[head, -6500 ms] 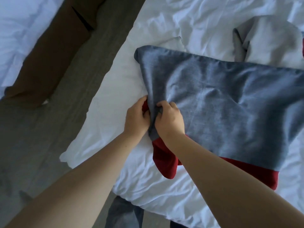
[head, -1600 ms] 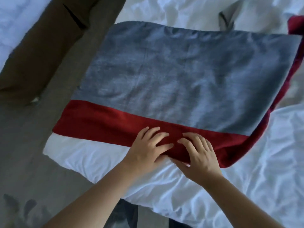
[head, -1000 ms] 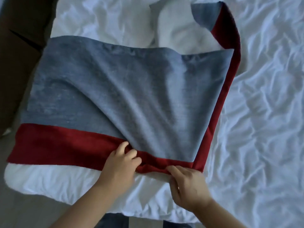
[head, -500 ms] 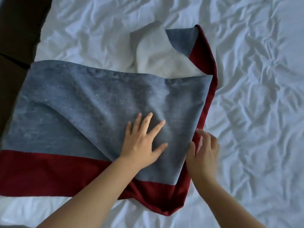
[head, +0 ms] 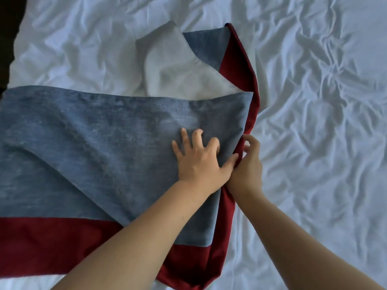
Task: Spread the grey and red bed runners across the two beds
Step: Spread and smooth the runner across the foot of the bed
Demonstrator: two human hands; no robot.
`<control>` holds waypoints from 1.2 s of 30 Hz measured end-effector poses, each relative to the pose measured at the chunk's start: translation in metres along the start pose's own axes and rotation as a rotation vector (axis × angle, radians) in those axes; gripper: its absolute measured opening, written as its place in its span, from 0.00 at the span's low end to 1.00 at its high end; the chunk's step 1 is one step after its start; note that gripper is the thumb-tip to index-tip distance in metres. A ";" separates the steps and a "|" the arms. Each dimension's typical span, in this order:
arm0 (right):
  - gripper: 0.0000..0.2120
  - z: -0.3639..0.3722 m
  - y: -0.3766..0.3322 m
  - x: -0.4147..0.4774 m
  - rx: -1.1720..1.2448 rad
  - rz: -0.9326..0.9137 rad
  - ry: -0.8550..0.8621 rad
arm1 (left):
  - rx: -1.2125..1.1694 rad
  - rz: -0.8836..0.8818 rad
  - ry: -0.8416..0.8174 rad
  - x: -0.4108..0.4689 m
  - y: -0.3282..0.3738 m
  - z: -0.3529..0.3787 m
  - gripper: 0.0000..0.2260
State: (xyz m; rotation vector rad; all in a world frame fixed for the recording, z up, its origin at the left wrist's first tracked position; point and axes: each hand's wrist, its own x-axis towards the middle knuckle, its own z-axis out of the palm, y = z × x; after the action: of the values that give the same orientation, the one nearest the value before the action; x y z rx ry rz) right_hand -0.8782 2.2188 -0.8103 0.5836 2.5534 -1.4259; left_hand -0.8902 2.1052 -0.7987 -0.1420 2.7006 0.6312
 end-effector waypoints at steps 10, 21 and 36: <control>0.26 -0.062 0.015 -0.012 0.275 -0.064 0.419 | -0.178 -0.107 0.448 -0.003 -0.032 -0.020 0.09; 0.24 -0.106 0.055 -0.050 -0.052 -0.025 0.394 | 0.028 0.560 0.327 -0.042 0.040 0.021 0.12; 0.18 -0.070 -0.064 0.182 -0.983 -0.303 -0.105 | 0.099 0.365 0.115 -0.032 0.017 0.055 0.23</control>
State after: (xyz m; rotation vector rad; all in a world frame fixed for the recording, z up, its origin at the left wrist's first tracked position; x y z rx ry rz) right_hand -1.0663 2.2943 -0.7817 -0.0447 2.8696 -0.1005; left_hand -0.8459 2.1450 -0.8261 0.3585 2.8873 0.6029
